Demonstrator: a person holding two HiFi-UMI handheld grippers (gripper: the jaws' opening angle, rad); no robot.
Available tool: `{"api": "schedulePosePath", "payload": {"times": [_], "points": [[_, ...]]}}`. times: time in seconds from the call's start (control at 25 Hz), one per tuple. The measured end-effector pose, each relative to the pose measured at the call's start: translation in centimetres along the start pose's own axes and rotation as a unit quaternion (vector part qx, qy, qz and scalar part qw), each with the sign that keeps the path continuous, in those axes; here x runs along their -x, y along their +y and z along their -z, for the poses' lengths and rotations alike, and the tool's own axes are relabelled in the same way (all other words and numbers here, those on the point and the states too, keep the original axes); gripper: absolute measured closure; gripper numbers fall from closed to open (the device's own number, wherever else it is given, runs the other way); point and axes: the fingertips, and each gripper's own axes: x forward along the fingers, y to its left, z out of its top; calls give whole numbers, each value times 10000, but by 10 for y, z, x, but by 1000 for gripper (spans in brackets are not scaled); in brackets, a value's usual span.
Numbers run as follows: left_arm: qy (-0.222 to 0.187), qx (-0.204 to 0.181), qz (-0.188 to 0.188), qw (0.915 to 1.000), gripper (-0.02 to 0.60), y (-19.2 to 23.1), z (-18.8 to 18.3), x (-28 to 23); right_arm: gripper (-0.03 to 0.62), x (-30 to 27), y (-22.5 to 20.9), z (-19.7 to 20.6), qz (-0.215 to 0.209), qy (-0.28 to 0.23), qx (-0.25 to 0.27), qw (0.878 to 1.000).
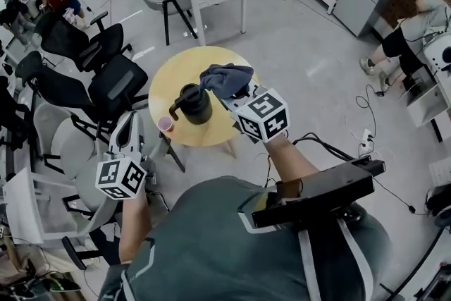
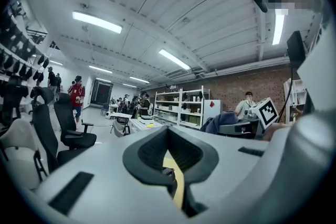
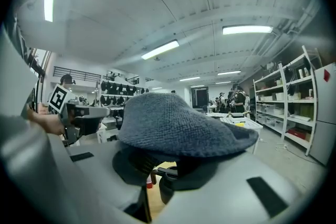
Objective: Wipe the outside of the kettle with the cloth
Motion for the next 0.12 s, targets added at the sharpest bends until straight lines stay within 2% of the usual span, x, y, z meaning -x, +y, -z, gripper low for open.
{"api": "schedulePosePath", "payload": {"times": [0.12], "points": [[-36,47,-27,10000,572,-9,-1,2,517,8,-5,-6,46,-35,44,10000]]}}
